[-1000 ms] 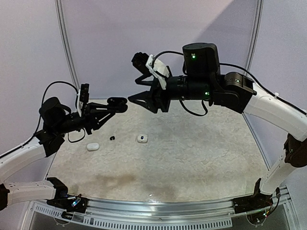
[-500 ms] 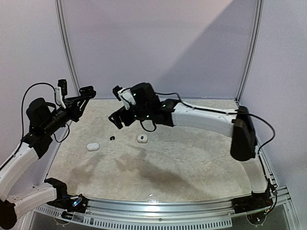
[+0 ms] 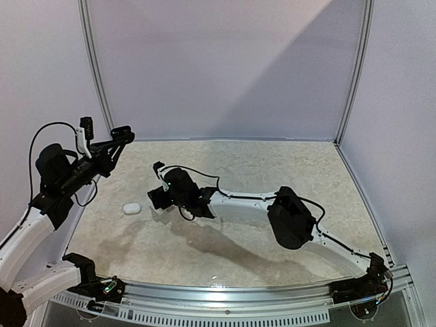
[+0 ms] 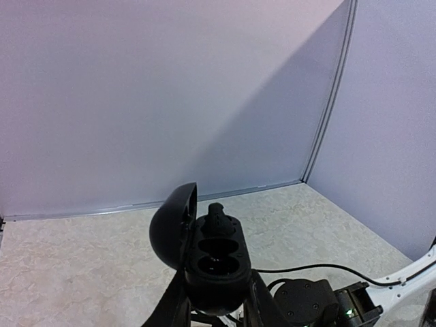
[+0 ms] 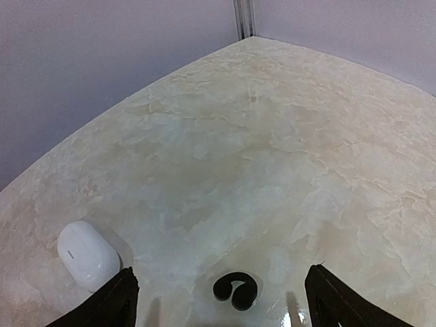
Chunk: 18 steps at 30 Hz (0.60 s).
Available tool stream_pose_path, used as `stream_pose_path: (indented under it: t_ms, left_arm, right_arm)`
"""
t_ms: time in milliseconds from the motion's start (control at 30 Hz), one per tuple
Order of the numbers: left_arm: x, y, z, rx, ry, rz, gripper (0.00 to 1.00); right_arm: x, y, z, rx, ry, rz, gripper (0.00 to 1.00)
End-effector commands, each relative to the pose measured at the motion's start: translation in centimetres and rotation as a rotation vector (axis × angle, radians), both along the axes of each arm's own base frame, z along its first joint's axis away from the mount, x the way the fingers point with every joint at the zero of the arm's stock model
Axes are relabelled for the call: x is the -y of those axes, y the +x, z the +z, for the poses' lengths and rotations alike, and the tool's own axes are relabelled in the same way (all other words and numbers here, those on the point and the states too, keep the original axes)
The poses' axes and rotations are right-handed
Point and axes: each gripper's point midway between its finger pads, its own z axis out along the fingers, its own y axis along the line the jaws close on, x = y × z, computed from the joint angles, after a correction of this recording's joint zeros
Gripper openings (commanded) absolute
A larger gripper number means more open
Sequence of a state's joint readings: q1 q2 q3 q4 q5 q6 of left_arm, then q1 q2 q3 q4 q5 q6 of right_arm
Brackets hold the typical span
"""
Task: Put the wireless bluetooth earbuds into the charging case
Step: Pick up the left earbud from the corner of the board.
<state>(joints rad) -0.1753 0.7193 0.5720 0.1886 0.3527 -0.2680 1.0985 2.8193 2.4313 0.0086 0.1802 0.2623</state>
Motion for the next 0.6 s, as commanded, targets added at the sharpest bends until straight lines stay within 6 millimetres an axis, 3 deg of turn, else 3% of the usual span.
stream_pose_path:
  t_ms: [0, 200, 400, 567]
  left_arm:
    - [0.2, 0.1, -0.7, -0.022, -0.017, -0.021, 0.00]
    - [0.3, 0.2, -1.2, -0.046, -0.022, -0.028, 0.00]
    - [0.2, 0.6, -1.8, -0.067, -0.024, -0.026, 0.00]
    - [0.0, 0.8, -2.4, -0.081, -0.019, -0.019, 0.00]
  right_arm:
    - [-0.5, 1.1, 0.2, 0.071, 0.058, -0.077, 0.85]
    - [-0.1, 1.3, -2.5, 0.081, -0.006, -0.099, 0.73]
    - [-0.5, 0.1, -4.5, 0.099, -0.089, -0.040, 0.68]
    - [-0.7, 0.0, -5.3, 0.113, -0.100, -0.022, 0.51]
